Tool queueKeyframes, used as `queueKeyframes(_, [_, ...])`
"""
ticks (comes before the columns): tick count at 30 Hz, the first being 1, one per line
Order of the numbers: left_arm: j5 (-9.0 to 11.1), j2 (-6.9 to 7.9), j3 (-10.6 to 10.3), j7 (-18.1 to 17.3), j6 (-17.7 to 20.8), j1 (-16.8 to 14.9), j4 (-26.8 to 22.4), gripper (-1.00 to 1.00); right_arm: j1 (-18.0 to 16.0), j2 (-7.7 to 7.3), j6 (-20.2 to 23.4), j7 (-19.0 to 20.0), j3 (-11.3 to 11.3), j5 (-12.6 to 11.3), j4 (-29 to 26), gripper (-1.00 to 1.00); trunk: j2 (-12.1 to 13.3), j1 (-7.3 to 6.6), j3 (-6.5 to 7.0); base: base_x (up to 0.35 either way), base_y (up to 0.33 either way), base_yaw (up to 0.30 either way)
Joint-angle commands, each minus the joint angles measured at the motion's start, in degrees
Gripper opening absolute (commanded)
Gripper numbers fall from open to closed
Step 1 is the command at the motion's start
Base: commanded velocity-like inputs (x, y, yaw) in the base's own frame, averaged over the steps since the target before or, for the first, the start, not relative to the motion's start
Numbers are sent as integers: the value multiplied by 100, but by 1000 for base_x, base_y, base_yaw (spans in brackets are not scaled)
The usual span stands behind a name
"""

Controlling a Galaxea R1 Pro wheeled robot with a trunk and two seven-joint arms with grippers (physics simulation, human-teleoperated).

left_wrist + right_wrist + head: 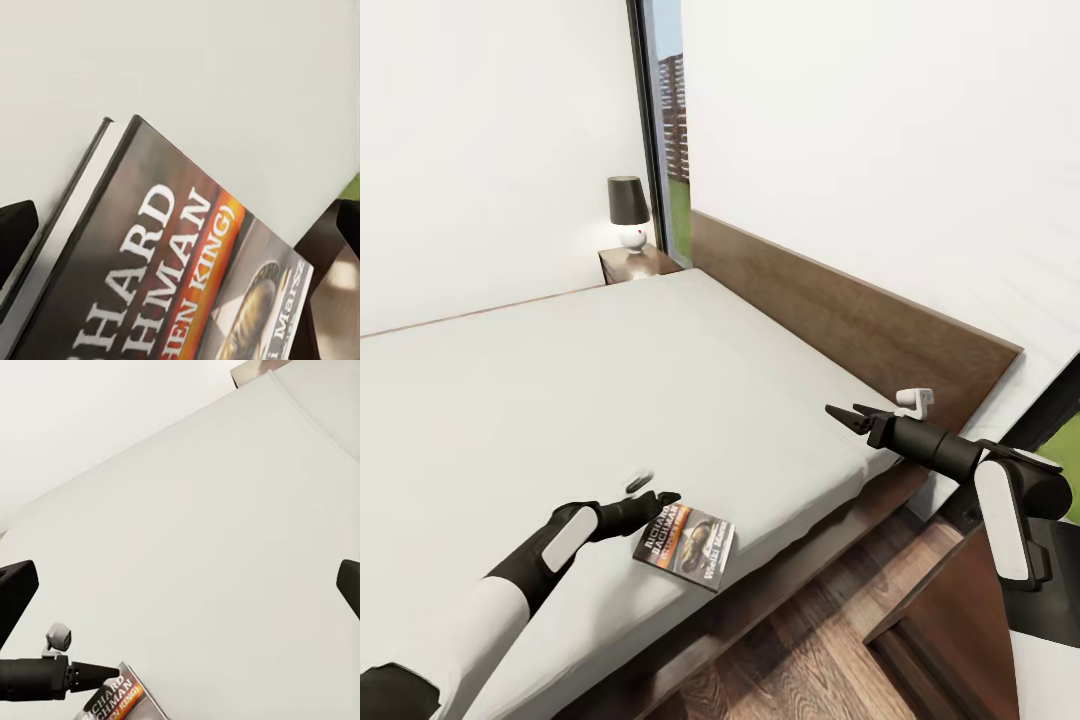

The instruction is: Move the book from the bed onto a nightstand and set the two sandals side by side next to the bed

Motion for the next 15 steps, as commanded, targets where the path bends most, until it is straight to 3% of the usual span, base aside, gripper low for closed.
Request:
queueKeyframes(1, [14, 6, -23, -9, 5, -5, -2, 100, -4, 0, 30, 18, -6, -3, -1, 100, -2, -1, -4, 0, 0, 0])
queueKeyframes(15, [20, -5, -24, -9, 5, -5, -2, 100, -4, 0, 30, 18, -11, -3, -1, 100, -2, -1, -4, 0, 0, 0])
